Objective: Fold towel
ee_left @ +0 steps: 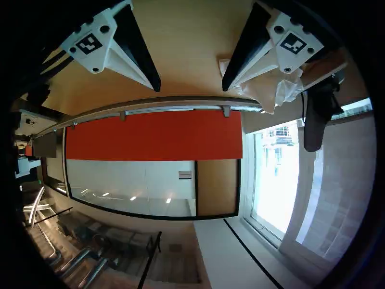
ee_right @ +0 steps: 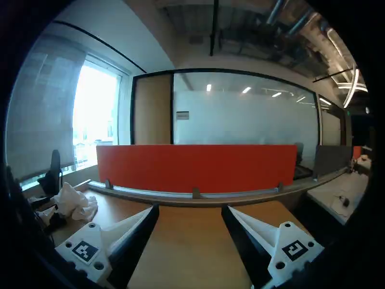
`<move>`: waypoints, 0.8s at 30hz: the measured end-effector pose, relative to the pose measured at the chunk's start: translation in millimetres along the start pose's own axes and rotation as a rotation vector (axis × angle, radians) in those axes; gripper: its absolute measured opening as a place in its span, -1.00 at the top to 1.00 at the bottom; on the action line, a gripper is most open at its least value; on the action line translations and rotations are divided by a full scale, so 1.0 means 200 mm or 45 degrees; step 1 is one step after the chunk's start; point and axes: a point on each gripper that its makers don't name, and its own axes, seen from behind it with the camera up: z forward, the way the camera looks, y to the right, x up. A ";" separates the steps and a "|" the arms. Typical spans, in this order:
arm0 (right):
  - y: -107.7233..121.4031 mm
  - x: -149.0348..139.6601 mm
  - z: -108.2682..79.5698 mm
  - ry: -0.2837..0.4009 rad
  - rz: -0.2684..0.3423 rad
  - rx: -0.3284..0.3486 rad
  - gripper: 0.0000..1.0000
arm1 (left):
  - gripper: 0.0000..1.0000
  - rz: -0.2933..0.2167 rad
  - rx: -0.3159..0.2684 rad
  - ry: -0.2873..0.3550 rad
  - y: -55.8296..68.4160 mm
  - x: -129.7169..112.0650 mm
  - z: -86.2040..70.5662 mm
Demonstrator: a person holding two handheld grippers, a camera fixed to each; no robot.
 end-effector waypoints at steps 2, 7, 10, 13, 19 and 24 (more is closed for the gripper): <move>0.00 -0.02 -0.01 0.003 -0.005 -0.006 -1.00 | -0.89 0.000 0.005 0.006 -0.01 -0.04 0.00; 0.06 -0.10 -0.01 0.016 -0.014 -0.049 -1.00 | -0.89 -0.006 0.016 0.007 -0.03 -0.17 0.01; 0.09 -0.16 -0.01 0.016 -0.013 -0.070 -1.00 | -0.89 -0.011 0.016 0.012 -0.03 -0.23 0.00; 0.11 -0.23 0.00 0.012 -0.005 -0.076 -1.00 | -0.89 -0.011 0.016 0.015 -0.03 -0.28 0.00; 0.13 -0.32 0.01 0.007 -0.002 -0.084 -1.00 | -0.89 -0.014 0.017 0.018 -0.02 -0.38 0.02; 0.13 -0.37 0.03 0.009 -0.005 -0.082 -1.00 | -0.89 -0.014 0.022 0.021 -0.02 -0.45 0.03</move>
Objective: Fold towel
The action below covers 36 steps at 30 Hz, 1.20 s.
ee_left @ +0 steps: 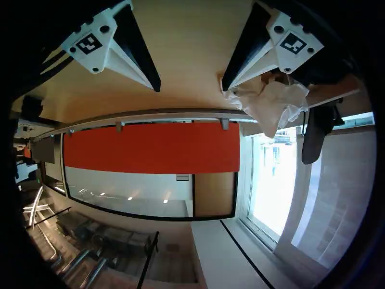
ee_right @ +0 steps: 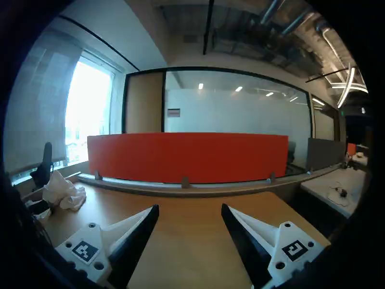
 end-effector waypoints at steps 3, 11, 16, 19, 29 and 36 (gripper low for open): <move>0.00 -0.04 0.01 -0.007 -0.006 -0.002 -1.00 | -0.89 -0.003 0.006 0.005 -0.01 -0.03 0.01; 0.00 -0.08 0.04 -0.016 -0.012 -0.001 -1.00 | -0.89 -0.005 0.016 0.009 -0.04 -0.07 0.02; 0.00 -0.07 0.04 -0.016 -0.013 -0.003 -1.00 | -0.89 -0.003 0.017 0.002 -0.04 -0.08 0.03; 0.00 -0.06 0.04 -0.014 -0.013 -0.005 -1.00 | -0.89 -0.002 0.014 0.001 -0.02 -0.08 0.03; 0.02 -0.08 0.05 -0.018 -0.009 -0.013 -1.00 | -0.89 -0.002 0.019 0.000 -0.02 -0.07 0.02; 0.03 -0.07 0.05 -0.015 -0.011 -0.011 -1.00 | -0.89 0.000 0.017 0.000 -0.02 -0.07 0.02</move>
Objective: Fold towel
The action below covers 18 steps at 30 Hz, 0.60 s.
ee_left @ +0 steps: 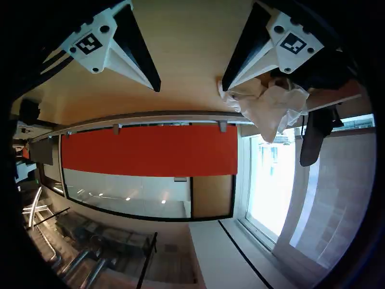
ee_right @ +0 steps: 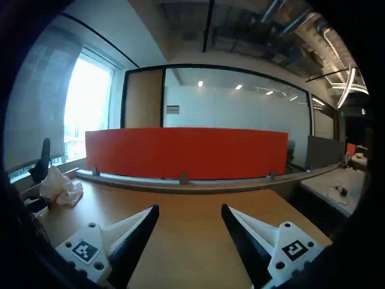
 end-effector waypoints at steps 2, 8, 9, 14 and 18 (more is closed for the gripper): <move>0.01 0.00 0.00 0.003 0.000 -0.001 -1.00 | -0.88 0.000 -0.001 0.000 0.00 0.00 0.00; 0.04 0.02 -0.01 0.025 0.010 -0.006 -1.00 | -0.89 0.002 -0.001 0.000 0.00 0.00 0.00; 0.04 0.02 -0.01 0.028 0.012 -0.006 -1.00 | -0.89 0.002 -0.001 0.000 0.00 0.00 0.00; 0.09 0.05 -0.02 0.045 0.017 -0.014 -1.00 | -0.89 0.002 -0.001 0.000 0.00 0.00 0.00; 0.13 0.05 -0.03 0.066 -0.002 -0.023 -1.00 | -0.90 0.001 -0.001 0.000 0.00 0.00 0.00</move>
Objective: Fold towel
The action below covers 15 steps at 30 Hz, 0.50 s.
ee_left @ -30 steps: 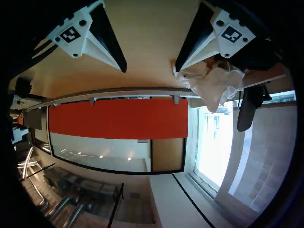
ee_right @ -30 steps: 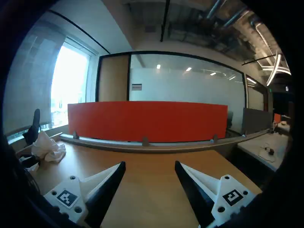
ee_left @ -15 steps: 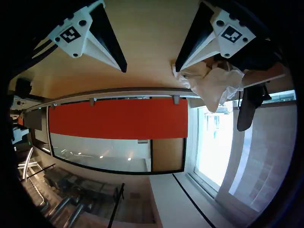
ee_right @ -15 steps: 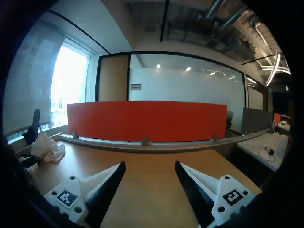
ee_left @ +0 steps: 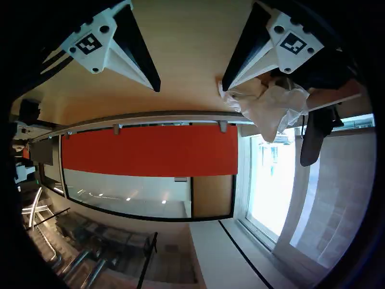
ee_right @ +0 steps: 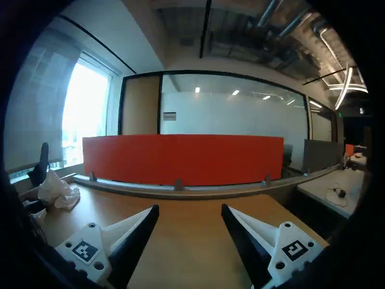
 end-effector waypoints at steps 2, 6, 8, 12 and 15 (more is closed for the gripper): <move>0.03 0.00 0.00 0.015 -0.014 -0.009 -1.00 | -0.89 0.000 0.000 0.000 0.00 0.00 0.00; 0.08 -0.01 -0.01 0.036 -0.031 -0.035 -1.00 | -0.89 0.001 0.000 0.000 0.00 0.00 0.00; 0.10 -0.02 -0.01 0.038 -0.035 -0.044 -1.00 | -0.89 0.001 0.000 0.000 0.00 0.00 0.00; 0.13 -0.05 -0.01 0.041 -0.018 -0.052 -1.00 | -0.89 0.001 0.000 0.000 0.00 0.00 0.00; 0.14 -0.08 0.00 0.048 0.007 -0.055 -1.00 | -0.89 0.000 0.000 0.000 0.00 0.00 0.00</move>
